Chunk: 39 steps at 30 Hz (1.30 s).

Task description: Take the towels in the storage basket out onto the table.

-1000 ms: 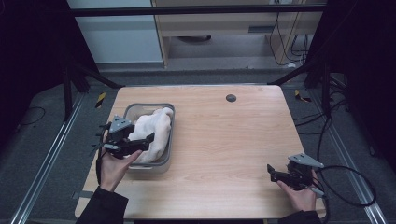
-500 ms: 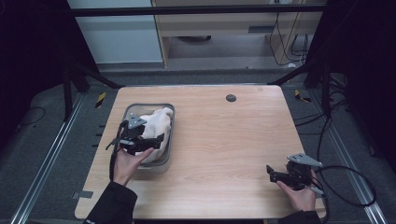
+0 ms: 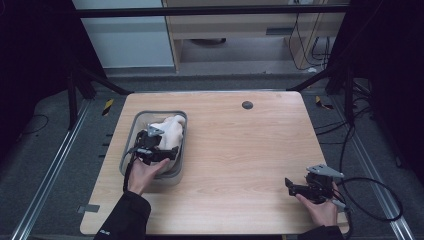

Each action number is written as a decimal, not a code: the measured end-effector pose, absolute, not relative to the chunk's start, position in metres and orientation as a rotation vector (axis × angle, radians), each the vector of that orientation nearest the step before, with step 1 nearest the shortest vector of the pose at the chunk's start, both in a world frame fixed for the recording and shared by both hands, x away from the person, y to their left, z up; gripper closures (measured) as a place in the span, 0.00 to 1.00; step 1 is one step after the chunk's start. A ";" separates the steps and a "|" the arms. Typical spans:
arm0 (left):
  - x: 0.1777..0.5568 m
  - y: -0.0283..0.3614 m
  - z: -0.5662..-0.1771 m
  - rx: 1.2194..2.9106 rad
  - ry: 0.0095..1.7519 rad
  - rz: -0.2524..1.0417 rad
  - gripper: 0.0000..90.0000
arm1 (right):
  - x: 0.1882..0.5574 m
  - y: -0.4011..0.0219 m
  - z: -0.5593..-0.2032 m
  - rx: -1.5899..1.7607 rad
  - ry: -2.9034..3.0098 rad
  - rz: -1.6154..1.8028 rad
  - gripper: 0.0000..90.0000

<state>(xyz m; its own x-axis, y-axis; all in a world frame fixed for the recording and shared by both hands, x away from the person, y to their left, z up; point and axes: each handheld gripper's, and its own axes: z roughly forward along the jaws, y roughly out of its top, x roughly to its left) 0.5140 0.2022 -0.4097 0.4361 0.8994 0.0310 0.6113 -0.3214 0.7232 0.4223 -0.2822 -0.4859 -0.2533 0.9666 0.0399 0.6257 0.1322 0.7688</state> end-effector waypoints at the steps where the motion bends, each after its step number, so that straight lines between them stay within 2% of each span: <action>1: 0.514 0.202 -0.410 2.050 1.265 0.579 0.23 | 0.422 -0.282 -0.486 1.527 1.941 0.948 0.04; 16: 0.521 0.194 -0.421 2.105 1.333 0.576 0.36 | 0.423 -0.282 -0.488 1.543 1.966 0.935 0.03; 19: 0.522 0.193 -0.424 2.109 1.347 0.554 0.43 | 0.423 -0.282 -0.488 1.543 1.969 0.931 0.03; 28: 0.523 0.194 -0.425 2.119 1.363 0.501 0.71 | 0.424 -0.281 -0.488 1.548 1.979 0.928 0.03; 39: 0.513 0.203 -0.413 2.063 1.326 0.541 0.81 | 0.424 -0.281 -0.489 1.550 1.989 0.926 0.03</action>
<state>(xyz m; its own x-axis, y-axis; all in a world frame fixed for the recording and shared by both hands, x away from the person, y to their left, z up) 0.5131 0.2033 -0.4135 0.4122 0.9111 0.0088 0.6573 -0.3040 0.6896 0.4240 -0.2813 -0.4887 -0.2663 0.9625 0.0523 0.6594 0.1423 0.7382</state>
